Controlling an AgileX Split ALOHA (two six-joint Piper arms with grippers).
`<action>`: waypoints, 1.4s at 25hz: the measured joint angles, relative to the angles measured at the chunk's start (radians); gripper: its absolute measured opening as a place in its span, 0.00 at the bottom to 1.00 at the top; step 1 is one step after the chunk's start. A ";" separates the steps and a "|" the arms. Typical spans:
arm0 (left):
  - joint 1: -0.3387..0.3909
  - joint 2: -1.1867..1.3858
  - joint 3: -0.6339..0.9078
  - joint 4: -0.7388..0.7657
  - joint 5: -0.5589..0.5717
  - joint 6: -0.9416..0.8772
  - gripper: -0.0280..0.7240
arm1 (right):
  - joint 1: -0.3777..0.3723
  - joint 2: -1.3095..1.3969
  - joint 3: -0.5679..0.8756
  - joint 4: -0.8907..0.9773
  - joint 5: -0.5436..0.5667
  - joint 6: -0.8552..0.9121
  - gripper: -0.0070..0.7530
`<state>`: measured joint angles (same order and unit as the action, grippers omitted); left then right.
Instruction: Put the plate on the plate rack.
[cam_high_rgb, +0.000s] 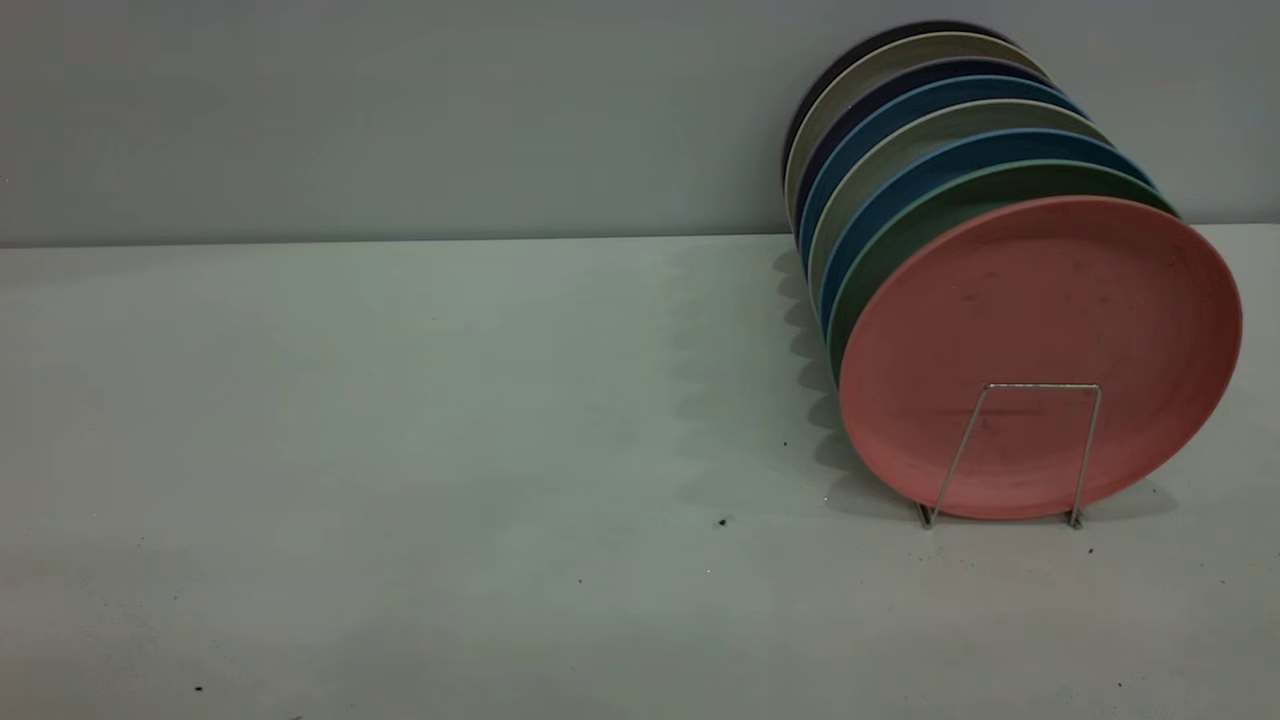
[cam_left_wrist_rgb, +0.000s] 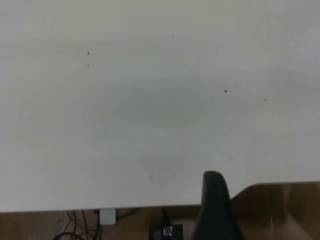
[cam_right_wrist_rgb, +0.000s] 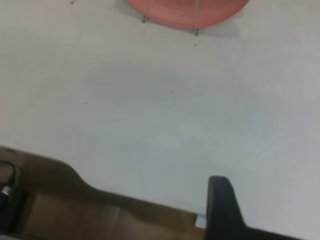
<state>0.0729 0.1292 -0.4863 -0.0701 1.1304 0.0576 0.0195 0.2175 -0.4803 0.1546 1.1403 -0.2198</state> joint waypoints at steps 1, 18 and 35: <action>0.000 0.000 0.000 0.000 0.000 0.000 0.77 | 0.000 0.000 0.000 0.000 0.000 0.010 0.64; -0.009 -0.035 0.000 0.000 0.000 0.000 0.77 | 0.000 -0.009 0.000 0.000 0.000 0.027 0.64; -0.068 -0.151 0.000 0.000 0.001 -0.001 0.77 | 0.000 -0.234 0.000 0.000 0.004 0.027 0.64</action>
